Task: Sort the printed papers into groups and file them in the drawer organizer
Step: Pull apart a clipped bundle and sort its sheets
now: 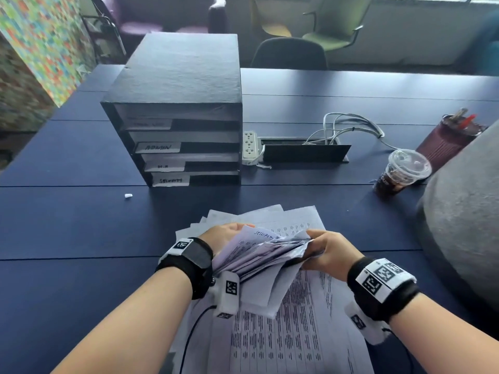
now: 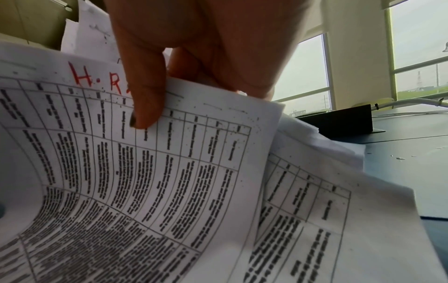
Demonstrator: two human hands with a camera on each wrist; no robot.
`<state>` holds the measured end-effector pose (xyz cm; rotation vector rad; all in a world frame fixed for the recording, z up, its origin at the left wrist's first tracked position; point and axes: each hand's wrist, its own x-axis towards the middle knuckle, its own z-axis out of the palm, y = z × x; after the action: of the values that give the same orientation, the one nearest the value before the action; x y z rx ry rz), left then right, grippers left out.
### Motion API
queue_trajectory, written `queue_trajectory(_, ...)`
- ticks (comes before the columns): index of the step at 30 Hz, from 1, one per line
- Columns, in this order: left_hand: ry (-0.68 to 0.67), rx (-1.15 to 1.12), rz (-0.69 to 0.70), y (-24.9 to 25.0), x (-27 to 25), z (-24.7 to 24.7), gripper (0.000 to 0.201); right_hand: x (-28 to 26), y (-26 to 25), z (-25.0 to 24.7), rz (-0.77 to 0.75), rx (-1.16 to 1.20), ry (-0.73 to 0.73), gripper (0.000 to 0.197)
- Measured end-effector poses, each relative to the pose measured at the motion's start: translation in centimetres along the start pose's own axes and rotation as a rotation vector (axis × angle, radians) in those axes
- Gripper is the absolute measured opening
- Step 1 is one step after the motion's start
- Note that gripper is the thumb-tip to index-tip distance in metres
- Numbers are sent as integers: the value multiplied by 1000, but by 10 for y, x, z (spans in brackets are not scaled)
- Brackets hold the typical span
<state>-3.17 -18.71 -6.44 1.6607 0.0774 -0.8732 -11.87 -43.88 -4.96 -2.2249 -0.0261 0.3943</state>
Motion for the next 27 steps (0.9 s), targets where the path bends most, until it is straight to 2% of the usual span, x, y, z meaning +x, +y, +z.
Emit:
queue_trajectory(2, -45, 176, -21, -3, 5, 1, 23, 1, -3, 0, 3, 1, 18, 30)
queue_trajectory(5, -32, 411, -39, -1, 8, 4, 17, 1, -12, -4, -79, 63, 39, 32)
queue_trajectory(8, 86, 553, -55, 6, 6, 1, 36, 8, -21, -15, -113, 76, 70, 25)
queue_trajectory(10, 206, 486, -34, 4, 7, -9, 37, 15, -23, -25, -106, 18, 81, 24)
queue_trajectory(13, 325, 105, -1, 0, 7, -31, 14, 22, -27, -36, -68, -52, 39, 20)
queue_trajectory(15, 423, -100, 95, 0, 2, -46, 23, 26, -26, -39, -29, -101, 17, 17)
queue_trajectory(16, 485, -134, 143, 1, 0, -54, 27, 29, -25, -39, -13, -132, 9, 16)
queue_trajectory(18, 614, -126, 261, 7, -10, -71, 33, 36, -22, -38, 16, -195, -3, 16)
queue_trajectory(22, 773, 1, 424, 11, -31, -96, 38, 49, -18, -26, 97, -336, 26, 17)
queue_trajectory(24, 819, -36, 515, 15, -38, -104, 45, 53, -15, -20, 128, -396, 41, 20)
queue_trajectory(27, 842, -42, 677, 27, -45, -108, 51, 58, -12, -13, 182, -412, 59, 12)
